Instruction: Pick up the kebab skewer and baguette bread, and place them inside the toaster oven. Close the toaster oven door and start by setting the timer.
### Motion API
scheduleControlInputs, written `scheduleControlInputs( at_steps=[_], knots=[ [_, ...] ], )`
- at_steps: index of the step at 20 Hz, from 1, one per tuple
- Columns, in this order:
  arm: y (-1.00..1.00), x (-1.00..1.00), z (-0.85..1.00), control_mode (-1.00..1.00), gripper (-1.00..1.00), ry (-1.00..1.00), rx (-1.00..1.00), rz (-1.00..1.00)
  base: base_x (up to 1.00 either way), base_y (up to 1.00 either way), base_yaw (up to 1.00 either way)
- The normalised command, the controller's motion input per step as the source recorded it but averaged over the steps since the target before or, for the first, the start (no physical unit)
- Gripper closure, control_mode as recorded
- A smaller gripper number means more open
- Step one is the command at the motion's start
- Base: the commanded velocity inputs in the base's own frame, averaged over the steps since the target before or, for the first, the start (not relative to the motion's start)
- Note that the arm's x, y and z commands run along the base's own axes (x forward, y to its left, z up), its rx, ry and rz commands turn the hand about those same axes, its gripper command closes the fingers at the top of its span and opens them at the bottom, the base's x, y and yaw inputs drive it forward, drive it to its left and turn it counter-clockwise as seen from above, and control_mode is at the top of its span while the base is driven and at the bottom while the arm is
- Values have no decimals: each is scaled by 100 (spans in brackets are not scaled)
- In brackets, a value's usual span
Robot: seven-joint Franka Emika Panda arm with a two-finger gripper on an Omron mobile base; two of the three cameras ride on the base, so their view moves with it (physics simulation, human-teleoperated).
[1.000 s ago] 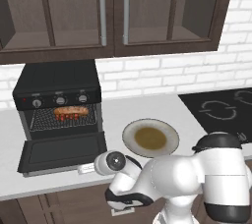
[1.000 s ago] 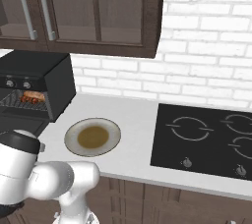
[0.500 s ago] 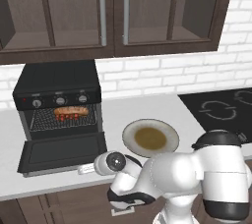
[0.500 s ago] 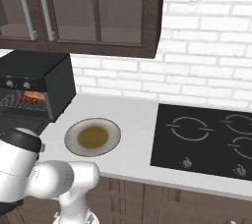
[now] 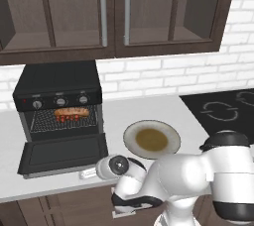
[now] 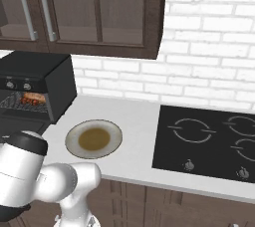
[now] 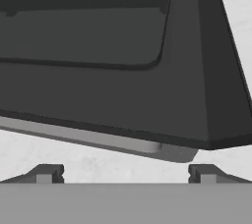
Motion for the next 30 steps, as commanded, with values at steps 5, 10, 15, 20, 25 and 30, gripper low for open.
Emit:
scheduleControlInputs(
  at_steps=[5, 10, 15, 20, 25, 30],
  knots=[
    [16, -29, -20, -100, -100, 3, 0, 0, 0, 0, 0],
    [15, 8, 0, -100, -100, 0, 0, 0, 0, 0, 0],
    [9, 5, -3, -100, -100, 0, 0, 0, 0, 0, 0],
    [1, 13, 1, -100, -100, 0, 0, -3, 0, 0, 0],
    [0, 11, 14, -100, -100, 0, 0, -2, 0, 0, 0],
    [0, 10, 25, -100, -100, -2, 0, 0, 0, 0, 0]
  ],
)
